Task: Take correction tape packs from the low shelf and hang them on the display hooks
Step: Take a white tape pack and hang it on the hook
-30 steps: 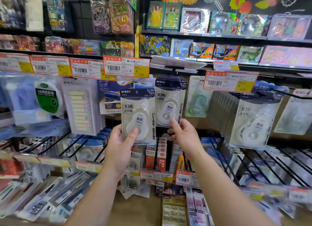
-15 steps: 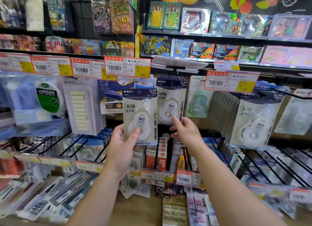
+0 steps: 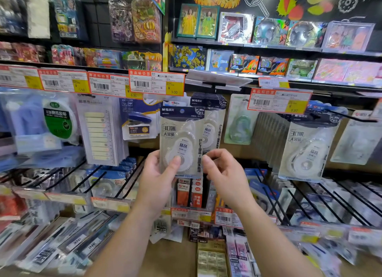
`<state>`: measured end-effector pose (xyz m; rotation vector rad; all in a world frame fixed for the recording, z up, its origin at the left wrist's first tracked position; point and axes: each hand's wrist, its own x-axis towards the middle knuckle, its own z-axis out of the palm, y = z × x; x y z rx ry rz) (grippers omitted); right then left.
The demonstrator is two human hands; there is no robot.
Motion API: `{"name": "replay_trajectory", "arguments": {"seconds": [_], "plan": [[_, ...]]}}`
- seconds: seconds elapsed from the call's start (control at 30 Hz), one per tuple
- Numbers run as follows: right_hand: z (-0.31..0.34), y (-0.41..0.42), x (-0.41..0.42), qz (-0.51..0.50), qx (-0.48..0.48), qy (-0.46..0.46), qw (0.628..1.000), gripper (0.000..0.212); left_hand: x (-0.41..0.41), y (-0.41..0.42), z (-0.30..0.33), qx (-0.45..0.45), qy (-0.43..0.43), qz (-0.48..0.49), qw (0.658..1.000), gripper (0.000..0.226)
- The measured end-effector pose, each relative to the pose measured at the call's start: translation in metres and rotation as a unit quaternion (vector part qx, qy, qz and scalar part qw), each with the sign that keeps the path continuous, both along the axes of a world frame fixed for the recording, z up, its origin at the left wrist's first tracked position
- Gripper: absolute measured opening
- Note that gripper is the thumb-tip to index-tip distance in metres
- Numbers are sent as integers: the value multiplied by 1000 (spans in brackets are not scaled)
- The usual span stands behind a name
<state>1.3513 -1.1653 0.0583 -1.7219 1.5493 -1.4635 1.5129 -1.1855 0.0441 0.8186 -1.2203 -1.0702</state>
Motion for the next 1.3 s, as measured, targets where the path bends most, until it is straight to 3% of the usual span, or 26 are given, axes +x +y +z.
{"name": "replay_trajectory", "arguments": {"seconds": [0.17, 0.5, 0.8, 0.97, 1.03, 1.1, 1.2, 1.3], "plan": [[-1, 11, 4, -7, -20, 76, 997, 16, -11, 8, 4, -19, -35, 5, 999, 23], [3, 16, -12, -34, -71, 62, 995, 21, -26, 15, 19, -41, -37, -36, 998, 24], [5, 11, -21, -41, -69, 66, 995, 20, -35, 14, 23, -11, -13, -40, 999, 23], [3, 6, -22, -38, -53, 64, 996, 22, -35, 8, 20, -16, -41, -29, 999, 21], [2, 4, -24, -45, -47, 69, 995, 20, -33, 4, 16, -25, -73, -18, 997, 18], [2, 3, -27, -64, -36, 103, 992, 21, -28, -1, 12, -57, -174, 38, 982, 11], [4, 0, -32, -116, -26, 208, 971, 37, -18, -12, 5, -114, -378, 148, 907, 37], [4, -6, -33, -151, -23, 272, 950, 46, -14, -23, 3, -141, -447, 180, 865, 53]]}}
